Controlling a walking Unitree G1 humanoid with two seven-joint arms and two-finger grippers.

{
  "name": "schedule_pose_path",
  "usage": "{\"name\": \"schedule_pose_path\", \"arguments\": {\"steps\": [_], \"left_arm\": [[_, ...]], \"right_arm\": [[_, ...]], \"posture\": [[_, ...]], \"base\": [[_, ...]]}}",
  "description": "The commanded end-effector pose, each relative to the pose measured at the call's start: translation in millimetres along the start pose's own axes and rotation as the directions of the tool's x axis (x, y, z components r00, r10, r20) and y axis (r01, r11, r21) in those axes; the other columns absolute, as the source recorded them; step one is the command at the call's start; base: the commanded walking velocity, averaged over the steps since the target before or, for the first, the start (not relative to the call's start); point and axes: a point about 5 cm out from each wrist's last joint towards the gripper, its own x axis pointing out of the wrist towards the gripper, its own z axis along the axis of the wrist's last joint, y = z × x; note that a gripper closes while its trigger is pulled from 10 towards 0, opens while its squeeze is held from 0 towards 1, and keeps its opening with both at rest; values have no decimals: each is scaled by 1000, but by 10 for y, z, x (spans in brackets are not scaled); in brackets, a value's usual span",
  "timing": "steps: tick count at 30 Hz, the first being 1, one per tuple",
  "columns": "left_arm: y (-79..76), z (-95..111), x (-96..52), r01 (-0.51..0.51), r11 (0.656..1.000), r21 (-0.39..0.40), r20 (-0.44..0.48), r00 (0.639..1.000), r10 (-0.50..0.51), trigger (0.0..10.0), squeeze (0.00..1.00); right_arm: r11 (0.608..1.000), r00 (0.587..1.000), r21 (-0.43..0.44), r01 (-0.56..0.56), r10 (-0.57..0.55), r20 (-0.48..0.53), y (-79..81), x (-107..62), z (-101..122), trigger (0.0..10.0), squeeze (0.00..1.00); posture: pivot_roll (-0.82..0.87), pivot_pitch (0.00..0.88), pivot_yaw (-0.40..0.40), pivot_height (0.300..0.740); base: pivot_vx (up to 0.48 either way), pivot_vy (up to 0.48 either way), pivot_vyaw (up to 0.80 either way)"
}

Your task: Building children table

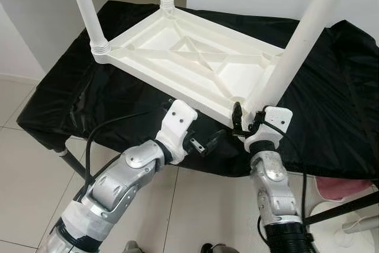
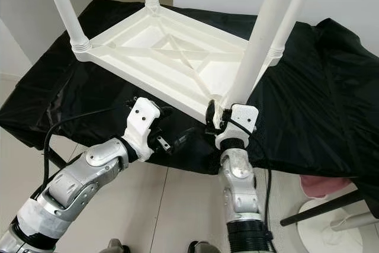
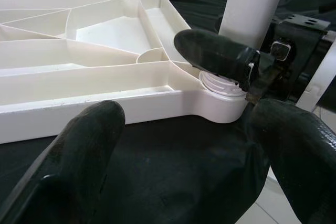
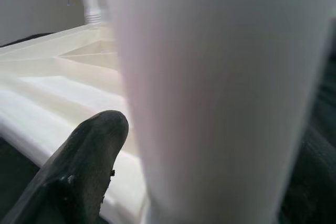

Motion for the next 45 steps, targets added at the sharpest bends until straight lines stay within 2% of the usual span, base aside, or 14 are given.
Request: {"name": "schedule_pose_path", "arguments": {"steps": [1,7,9,14,15,17,18,19,20,21,31,32,44,45], "left_arm": [[-85,-14,-16,144,990,-3,-7,990,-144,10000,0],[-85,-11,-12,147,989,-3,-7,989,-147,10000,0],[-86,-7,-5,151,988,-3,-8,988,-151,10000,0],[-80,0,0,151,988,-2,-6,988,-151,10000,0],[-78,1,1,151,989,-2,-6,988,-151,10000,0],[-78,1,1,151,989,-2,-6,988,-151,10000,0],[-79,1,2,151,989,-1,-6,988,-151,10000,0],[-78,3,1,151,988,0,-6,988,-151,10000,0],[-78,3,1,151,988,0,-6,988,-151,10000,0],[-76,5,1,151,989,1,-7,989,-151,10000,0],[-70,9,-2,150,989,2,-8,989,-150,10000,0],[-71,8,-2,152,988,2,-9,988,-152,10000,0],[-82,3,0,157,988,1,-11,988,-157,10000,0],[-84,1,-1,156,988,0,-11,988,-156,10000,0]], "right_arm": [[997,996,-2,-83,83,-13,-29,32,-5,10000,0],[978,978,-32,-207,206,-20,-82,97,29,10000,0],[958,959,-42,-284,283,-30,-153,181,57,10000,0],[937,938,-47,-346,344,-44,-201,255,66,10000,0],[930,932,-64,-361,358,-47,-209,268,67,8745,0],[930,932,-64,-361,358,-47,-209,268,67,8745,0],[923,925,-62,-379,376,-55,-209,277,59,5255,0],[919,920,-59,-390,387,-64,-213,283,46,4549,0],[919,920,-59,-390,387,-64,-213,283,46,4549,0],[916,916,-46,-399,395,-72,-211,279,28,0,0],[914,911,4,-405,404,-86,-221,226,-54,0,0],[921,917,6,-389,388,-87,-232,222,-57,10000,0],[970,967,24,-241,242,-76,-191,232,-24,10000,0],[981,977,22,-192,193,-86,-167,228,-32,10000,0]], "posture": [[53,139,-14,740],[49,143,-9,740],[50,143,-6,740],[51,140,-5,740],[51,140,-5,740],[51,140,-5,740],[52,140,-5,740],[54,139,-6,740],[54,139,-6,740],[56,139,-5,740],[54,142,-4,740],[52,142,-2,740],[51,142,-5,740],[54,142,-9,740]], "base": [[0,0,0],[0,0,0],[0,0,0],[0,0,0],[0,0,0],[0,0,0],[0,0,0],[0,0,0],[0,0,0],[0,0,0],[0,0,0],[0,0,0],[0,0,0],[0,0,0]]}}
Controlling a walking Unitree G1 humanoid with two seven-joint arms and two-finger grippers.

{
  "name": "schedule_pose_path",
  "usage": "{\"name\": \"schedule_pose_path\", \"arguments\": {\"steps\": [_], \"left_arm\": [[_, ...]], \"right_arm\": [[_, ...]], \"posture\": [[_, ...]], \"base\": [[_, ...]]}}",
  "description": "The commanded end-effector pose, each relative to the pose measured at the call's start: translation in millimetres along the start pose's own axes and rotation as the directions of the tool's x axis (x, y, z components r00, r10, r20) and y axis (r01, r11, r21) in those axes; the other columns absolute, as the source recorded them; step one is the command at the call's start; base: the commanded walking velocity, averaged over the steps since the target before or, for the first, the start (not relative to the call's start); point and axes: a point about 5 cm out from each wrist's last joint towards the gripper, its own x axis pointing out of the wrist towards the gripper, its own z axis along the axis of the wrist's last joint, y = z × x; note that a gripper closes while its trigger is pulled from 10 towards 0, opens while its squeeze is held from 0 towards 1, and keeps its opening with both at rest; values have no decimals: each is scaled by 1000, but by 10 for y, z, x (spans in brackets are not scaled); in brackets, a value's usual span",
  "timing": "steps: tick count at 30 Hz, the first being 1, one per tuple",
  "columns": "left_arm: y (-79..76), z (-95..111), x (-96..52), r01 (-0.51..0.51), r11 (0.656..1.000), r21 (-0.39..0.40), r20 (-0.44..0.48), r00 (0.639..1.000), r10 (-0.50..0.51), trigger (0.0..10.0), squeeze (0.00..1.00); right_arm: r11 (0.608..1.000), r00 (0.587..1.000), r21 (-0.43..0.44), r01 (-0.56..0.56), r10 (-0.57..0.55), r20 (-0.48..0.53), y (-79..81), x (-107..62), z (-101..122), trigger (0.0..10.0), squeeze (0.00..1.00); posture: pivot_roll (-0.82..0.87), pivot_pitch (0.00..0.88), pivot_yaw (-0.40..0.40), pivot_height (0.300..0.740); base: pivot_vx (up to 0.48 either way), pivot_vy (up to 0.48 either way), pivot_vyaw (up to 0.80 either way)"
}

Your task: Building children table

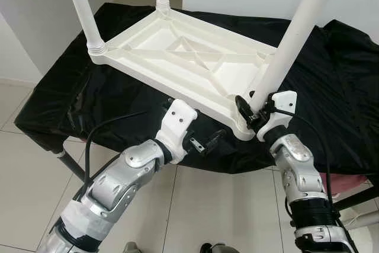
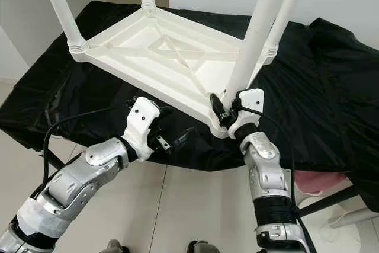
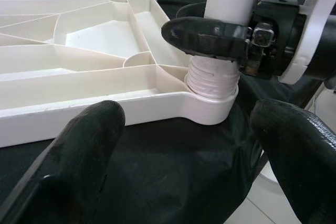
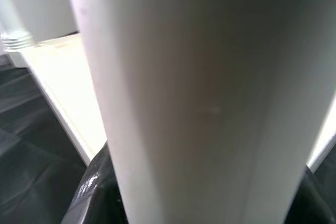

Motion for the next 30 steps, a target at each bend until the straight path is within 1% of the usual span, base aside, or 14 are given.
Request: {"name": "schedule_pose_path", "arguments": {"steps": [1,2,4,7,8,10,13,16,18,20,21,22,23,30], "left_arm": [[-93,-6,-2,154,988,0,-11,988,-154,10000,0],[-93,-6,-2,154,988,0,-11,988,-154,10000,0],[-98,-8,-3,153,988,-1,-10,988,-153,10000,0],[-100,-6,3,149,989,-3,-7,989,-149,10000,0],[-100,-6,3,149,989,-3,-7,989,-149,10000,0],[-104,-8,5,148,989,-2,-7,989,-148,10000,0],[-106,-7,4,147,989,-3,-6,989,-147,10000,0],[-106,-6,2,146,989,-4,-5,989,-146,10000,0],[-108,-8,3,148,989,-5,-6,989,-148,10000,0],[-110,-12,2,150,989,-6,-8,989,-150,10000,0],[-109,-13,1,150,989,-5,-9,989,-150,10000,0],[-109,-13,1,150,989,-5,-9,989,-150,10000,0],[-107,-13,-2,149,989,-4,-8,989,-149,10000,0],[-70,-16,-20,137,991,-6,-10,991,-137,10000,0]], "right_arm": [[994,994,31,101,-99,-53,14,-38,-100,10000,0],[994,994,31,101,-99,-53,14,-38,-100,10000,0],[971,969,26,238,-235,-72,85,-73,-137,10000,0],[933,932,37,357,-354,-74,223,-122,-161,10000,0],[933,932,37,357,-354,-74,223,-122,-161,10000,0],[911,912,61,407,-401,-87,293,-141,-186,10000,0],[899,903,99,427,-418,-101,360,-144,-201,10000,0],[901,906,101,421,-414,-88,425,-133,-174,10000,0],[912,918,109,396,-393,-51,422,-113,-111,10000,0],[912,918,107,395,-394,-35,407,-113,-76,10000,0],[912,918,110,396,-395,-31,401,-118,-68,10000,212],[912,918,110,396,-395,-31,401,-118,-68,10000,212],[912,920,127,391,-391,-25,405,-123,-60,10000,1000],[927,932,116,357,-362,23,458,-161,10,10000,1000]], "posture": [[54,140,-11,740],[54,140,-11,740],[57,138,-18,740],[60,135,-26,740],[60,135,-26,740],[65,133,-30,740],[68,130,-31,740],[68,129,-29,740],[64,131,-22,740],[63,133,-22,740],[63,134,-22,740],[63,134,-22,740],[63,134,-22,740],[55,138,-21,740]], "base": [[0,0,0],[0,0,0],[0,0,0],[0,0,0],[0,0,0],[0,0,0],[0,0,0],[0,0,0],[0,0,0],[0,0,0],[0,0,0],[0,0,0],[0,0,0],[0,0,0]]}}
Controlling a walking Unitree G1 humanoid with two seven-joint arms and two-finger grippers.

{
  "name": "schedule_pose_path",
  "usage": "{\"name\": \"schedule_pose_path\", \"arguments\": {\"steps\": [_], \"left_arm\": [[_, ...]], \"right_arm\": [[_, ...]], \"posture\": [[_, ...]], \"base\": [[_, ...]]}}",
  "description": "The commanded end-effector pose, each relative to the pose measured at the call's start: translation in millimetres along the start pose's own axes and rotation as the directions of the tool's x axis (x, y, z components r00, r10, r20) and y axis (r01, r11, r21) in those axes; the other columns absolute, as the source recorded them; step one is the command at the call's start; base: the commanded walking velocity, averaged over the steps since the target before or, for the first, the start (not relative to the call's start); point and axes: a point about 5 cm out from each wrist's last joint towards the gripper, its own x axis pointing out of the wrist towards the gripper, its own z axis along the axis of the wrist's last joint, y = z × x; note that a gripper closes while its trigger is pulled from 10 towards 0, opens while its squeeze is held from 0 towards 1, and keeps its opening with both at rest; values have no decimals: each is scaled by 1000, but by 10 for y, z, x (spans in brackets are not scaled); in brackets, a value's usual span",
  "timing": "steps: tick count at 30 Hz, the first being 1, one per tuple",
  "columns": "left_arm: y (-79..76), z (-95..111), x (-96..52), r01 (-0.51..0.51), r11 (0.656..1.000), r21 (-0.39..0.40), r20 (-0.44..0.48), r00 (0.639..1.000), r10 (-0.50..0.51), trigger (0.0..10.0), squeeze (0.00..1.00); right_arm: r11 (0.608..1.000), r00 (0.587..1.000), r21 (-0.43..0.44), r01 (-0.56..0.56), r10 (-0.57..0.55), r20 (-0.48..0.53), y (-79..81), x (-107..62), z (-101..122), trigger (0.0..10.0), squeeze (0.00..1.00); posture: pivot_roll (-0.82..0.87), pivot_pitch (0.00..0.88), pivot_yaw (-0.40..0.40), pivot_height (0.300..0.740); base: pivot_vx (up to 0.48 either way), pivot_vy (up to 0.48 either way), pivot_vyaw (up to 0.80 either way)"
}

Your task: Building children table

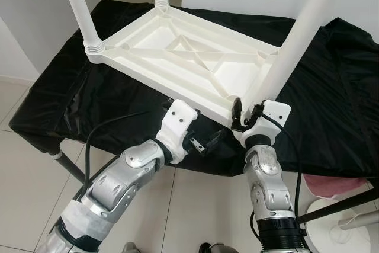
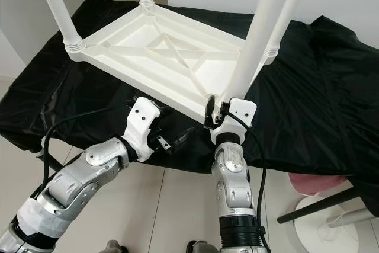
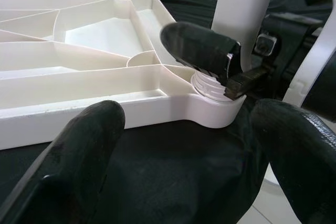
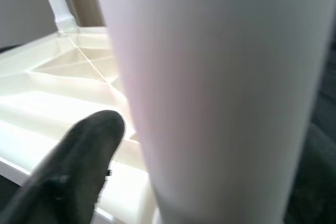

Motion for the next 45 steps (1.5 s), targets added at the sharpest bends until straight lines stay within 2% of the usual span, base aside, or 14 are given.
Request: {"name": "schedule_pose_path", "arguments": {"steps": [1,3,4,9,12,17,19,23,28,29,33,39,41,45], "left_arm": [[-70,-17,-19,135,991,-1,-12,991,-135,10000,0],[-62,-17,-21,134,991,0,-12,991,-134,10000,0],[-51,-14,-19,133,991,3,-13,991,-133,10000,0],[-24,-4,-15,130,992,6,-13,991,-130,10000,0],[32,10,-31,123,992,12,-15,992,-122,10000,0],[55,11,-44,120,993,16,-19,993,-120,10000,0],[73,16,-80,134,991,18,-26,991,-133,10000,0],[74,19,-114,153,988,20,-32,988,-153,10000,0],[73,21,-161,169,985,21,-35,985,-168,10000,0],[73,21,-161,169,985,21,-35,985,-168,10000,0],[73,23,-192,176,984,22,-37,984,-175,10000,0],[91,17,-225,177,984,19,-43,983,-176,10000,0],[116,13,-285,191,981,17,-56,980,-190,10000,0],[132,11,-309,193,981,16,-61,980,-192,10000,0]], "right_arm": [[1000,1000,1,-8,8,2,6,-39,-9,10000,1000],[1000,1000,-7,-24,24,2,-10,-53,-8,10000,1000],[998,998,2,-61,61,-10,-33,-58,-21,10000,0],[991,991,-3,-134,133,-32,-116,-55,-52,10000,0],[973,971,-28,-231,229,-65,-249,-15,-90,10000,0],[960,960,-54,-275,270,-76,-293,5,-96,10000,0],[930,931,-85,-358,349,-111,-344,49,-127,10000,0],[903,903,-85,-421,408,-136,-354,80,-144,10000,0],[851,846,-69,-521,503,-175,-298,83,-200,10000,0],[851,846,-69,-521,503,-175,-298,83,-200,10000,0],[804,794,-34,-594,579,-187,-200,55,-234,10000,0],[788,777,-16,-615,603,-179,-109,20,-242,10000,0],[766,753,32,-643,639,-159,57,-51,-257,10000,0],[748,735,59,-661,662,-146,172,-111,-270,10000,0]], "posture": [[55,138,-21,740],[52,137,-20,740],[49,137,-17,740],[44,141,-12,740],[43,146,-8,740],[45,147,-6,740],[50,149,-5,740],[57,147,-8,740],[66,142,-11,740],[66,142,-11,740],[71,143,-15,740],[72,143,-19,740],[70,144,-22,740],[70,144,-25,740]], "base": [[0,0,0],[0,0,0],[0,0,0],[0,0,0],[0,0,0],[0,0,0],[0,0,0],[0,0,0],[0,0,0],[0,0,0],[0,0,0],[0,0,0],[0,0,0],[0,0,0]]}}
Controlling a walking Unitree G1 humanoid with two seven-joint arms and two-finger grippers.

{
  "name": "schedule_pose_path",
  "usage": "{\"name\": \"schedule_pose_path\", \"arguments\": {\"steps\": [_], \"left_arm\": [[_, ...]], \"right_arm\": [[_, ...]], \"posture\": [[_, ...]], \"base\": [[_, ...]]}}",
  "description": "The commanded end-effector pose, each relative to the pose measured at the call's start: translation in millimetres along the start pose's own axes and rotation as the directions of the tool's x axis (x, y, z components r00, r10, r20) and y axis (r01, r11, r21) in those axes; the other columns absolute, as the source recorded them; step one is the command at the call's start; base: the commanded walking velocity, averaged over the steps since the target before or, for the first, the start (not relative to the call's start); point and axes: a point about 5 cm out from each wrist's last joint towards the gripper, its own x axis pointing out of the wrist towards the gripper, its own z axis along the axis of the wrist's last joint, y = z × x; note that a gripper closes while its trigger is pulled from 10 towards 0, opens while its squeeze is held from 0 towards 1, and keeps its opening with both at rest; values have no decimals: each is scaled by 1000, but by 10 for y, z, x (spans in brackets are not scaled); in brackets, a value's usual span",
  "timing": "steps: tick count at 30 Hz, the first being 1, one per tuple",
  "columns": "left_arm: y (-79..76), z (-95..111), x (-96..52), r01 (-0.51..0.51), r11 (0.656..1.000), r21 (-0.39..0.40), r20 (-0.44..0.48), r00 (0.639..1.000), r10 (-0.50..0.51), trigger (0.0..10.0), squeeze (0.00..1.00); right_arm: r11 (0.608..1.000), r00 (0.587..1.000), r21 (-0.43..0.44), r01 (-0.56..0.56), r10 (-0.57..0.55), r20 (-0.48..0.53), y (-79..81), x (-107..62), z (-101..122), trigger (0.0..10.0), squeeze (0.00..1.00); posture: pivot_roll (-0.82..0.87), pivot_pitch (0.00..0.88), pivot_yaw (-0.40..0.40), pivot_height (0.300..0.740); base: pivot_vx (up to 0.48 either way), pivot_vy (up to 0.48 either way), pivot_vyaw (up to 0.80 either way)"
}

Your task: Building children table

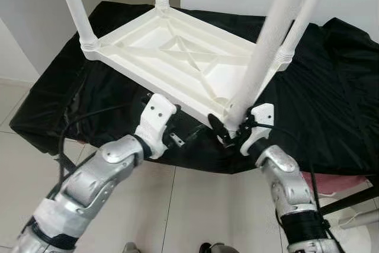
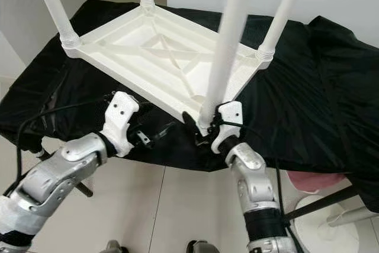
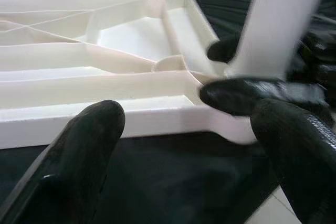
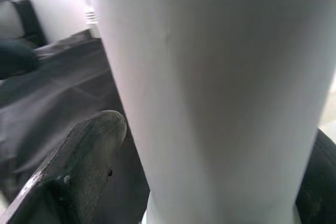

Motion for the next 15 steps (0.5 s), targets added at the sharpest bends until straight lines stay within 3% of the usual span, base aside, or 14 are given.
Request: {"name": "schedule_pose_path", "arguments": {"steps": [1,5,11,15], "left_arm": [[-129,-33,-51,256,967,-11,-18,967,-256,10000,0],[-119,-39,-57,252,968,-11,-20,967,-252,10000,0],[-160,-57,-87,299,954,-28,-30,953,-300,10000,0],[-190,-66,-95,321,946,-34,-34,946,-323,10000,0]], "right_arm": [[997,998,47,-61,62,-12,190,21,-70,10000,0],[996,998,54,-64,65,-6,232,21,-75,10000,0],[998,999,-26,-54,54,4,-70,-29,73,10000,0],[996,998,-49,-68,68,-3,-121,-44,110,10000,0]], "posture": [[71,145,-24,740],[70,146,-21,740],[55,141,-20,740],[53,137,-22,740]], "base": [[0,0,0],[0,0,0],[0,0,0],[0,0,0]]}}
